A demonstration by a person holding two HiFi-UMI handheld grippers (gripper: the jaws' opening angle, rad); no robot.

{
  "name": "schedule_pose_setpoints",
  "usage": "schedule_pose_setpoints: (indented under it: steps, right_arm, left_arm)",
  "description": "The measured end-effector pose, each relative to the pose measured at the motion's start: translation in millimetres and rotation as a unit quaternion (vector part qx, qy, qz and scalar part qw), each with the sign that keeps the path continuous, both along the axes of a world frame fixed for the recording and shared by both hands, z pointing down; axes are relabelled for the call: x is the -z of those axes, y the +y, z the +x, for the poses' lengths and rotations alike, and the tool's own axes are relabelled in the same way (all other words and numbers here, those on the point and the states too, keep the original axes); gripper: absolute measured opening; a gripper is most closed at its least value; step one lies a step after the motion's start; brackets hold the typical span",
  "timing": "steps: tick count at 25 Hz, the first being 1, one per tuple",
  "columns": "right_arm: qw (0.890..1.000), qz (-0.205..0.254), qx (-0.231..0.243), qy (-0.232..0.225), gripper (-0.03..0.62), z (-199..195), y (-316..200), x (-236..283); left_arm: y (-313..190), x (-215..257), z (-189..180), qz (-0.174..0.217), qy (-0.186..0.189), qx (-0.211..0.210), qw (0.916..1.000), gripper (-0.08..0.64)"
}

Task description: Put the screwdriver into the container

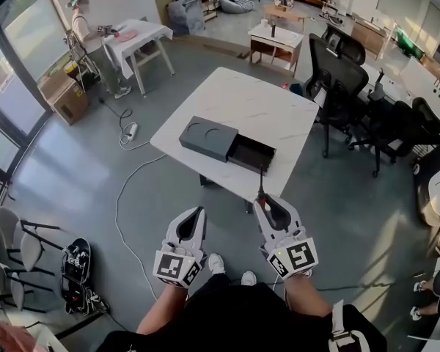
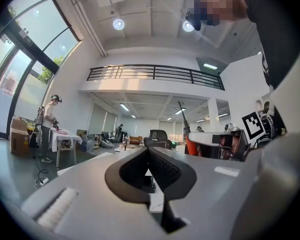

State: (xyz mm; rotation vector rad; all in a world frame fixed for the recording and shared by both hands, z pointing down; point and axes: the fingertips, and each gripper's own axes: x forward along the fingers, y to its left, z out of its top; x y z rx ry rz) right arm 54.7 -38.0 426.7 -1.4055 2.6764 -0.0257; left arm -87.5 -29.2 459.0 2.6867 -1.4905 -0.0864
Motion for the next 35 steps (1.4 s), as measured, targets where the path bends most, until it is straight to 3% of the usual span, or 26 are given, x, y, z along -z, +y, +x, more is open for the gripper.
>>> schedule_pose_setpoints:
  steps: [10,15,25,35]
  right_arm:
    - [0.999,0.006,-0.048,0.008,0.095,-38,-49,2]
    - [0.997,-0.001,-0.078,0.019,0.095,-47,-59,-6]
    - [0.993,-0.013,-0.115,0.033,0.095,-35,-85,-13]
    - [0.993,0.001,-0.103,0.057,0.095,-34,-118,-12]
  left_arm:
    - [-69,-3,-41,0.013,0.008,-0.059,0.9981,0.009]
    - [-84,-14,-55,0.0,0.01,-0.082,0.9966,0.009]
    - [-109,-25,-46,-0.012,0.01,-0.119,0.9928,0.009]
    - [-148,-18,-37,0.0,0.0,-0.123,0.9924,0.009]
